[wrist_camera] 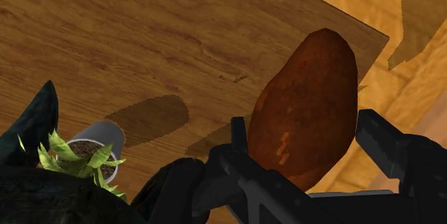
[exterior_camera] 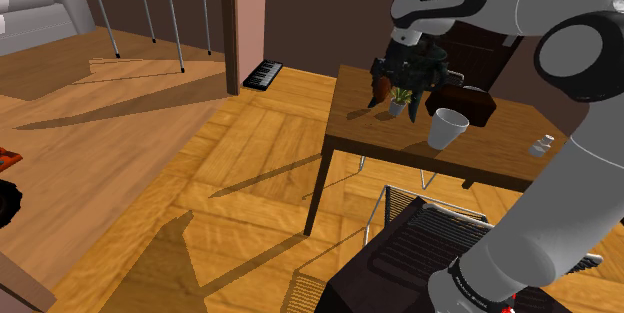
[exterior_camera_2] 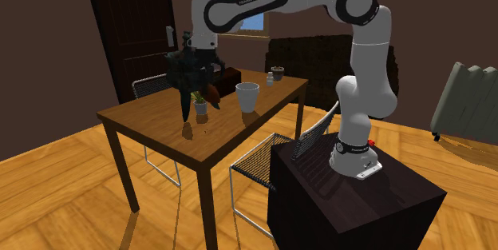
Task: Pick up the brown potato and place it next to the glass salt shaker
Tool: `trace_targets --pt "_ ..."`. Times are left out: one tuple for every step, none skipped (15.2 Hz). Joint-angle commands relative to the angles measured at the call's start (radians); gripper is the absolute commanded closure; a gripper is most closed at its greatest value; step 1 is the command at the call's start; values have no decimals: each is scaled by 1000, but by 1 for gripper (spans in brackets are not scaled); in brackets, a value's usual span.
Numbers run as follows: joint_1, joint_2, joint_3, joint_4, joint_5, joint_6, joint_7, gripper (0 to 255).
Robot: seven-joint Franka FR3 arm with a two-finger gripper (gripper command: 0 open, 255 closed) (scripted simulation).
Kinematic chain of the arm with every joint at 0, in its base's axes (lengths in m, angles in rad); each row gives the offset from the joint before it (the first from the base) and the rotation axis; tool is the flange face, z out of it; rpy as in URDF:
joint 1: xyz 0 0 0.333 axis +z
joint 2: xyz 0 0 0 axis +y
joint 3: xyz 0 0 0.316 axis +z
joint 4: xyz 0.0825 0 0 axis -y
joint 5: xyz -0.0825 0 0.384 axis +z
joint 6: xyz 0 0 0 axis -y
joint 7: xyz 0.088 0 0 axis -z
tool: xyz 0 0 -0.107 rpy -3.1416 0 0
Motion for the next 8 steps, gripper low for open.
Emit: trace_targets --pt "-23 -20 -19 -19 -4 -5 -41 255" --pt "-33 -31 -29 -31 -7 -4 -61 255" --pt "-44 -41 -39 -43 -10 -4 -81 255" --pt "-55 -50 -49 -53 -12 -4 -102 255" --pt "-66 -58 -60 -62 -15 -5 -123 255" --pt "-78 -65 -70 -70 -17 -6 -144 255" --pt "-89 -71 -81 -77 -19 -7 -165 255" --pt "-101 -76 -92 -82 -21 -8 -187 255"
